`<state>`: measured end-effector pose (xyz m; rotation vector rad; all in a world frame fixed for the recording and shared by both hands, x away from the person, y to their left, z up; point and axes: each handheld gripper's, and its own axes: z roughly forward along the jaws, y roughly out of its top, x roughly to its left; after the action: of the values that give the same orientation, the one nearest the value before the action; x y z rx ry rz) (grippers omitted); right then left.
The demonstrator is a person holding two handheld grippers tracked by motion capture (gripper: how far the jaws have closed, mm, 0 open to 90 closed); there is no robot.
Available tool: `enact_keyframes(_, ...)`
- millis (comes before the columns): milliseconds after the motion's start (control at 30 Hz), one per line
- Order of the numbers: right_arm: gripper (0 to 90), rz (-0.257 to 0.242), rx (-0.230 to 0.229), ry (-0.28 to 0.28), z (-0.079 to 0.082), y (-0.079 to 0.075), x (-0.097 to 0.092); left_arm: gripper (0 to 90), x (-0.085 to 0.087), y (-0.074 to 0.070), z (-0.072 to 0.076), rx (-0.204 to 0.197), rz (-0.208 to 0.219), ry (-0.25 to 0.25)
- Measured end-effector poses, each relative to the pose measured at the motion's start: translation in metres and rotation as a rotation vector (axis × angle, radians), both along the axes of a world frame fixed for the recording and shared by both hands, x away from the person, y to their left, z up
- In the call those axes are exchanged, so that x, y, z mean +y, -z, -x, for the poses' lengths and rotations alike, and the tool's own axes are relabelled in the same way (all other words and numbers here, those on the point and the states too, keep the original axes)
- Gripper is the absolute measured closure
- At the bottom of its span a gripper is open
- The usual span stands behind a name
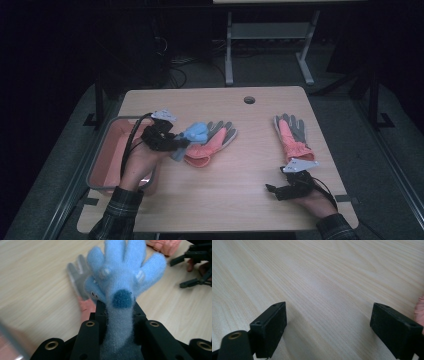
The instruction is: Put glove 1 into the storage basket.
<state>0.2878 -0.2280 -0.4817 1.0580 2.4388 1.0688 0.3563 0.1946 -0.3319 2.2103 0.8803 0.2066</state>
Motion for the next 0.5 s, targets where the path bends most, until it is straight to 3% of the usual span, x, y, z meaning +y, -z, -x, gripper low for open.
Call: enact_keyframes(500,13.7,0.0,0.0,0.0,0.0,0.0,0.0,74.0,0.048,-0.004,0.001,-0.013,-0.016,-0.124)
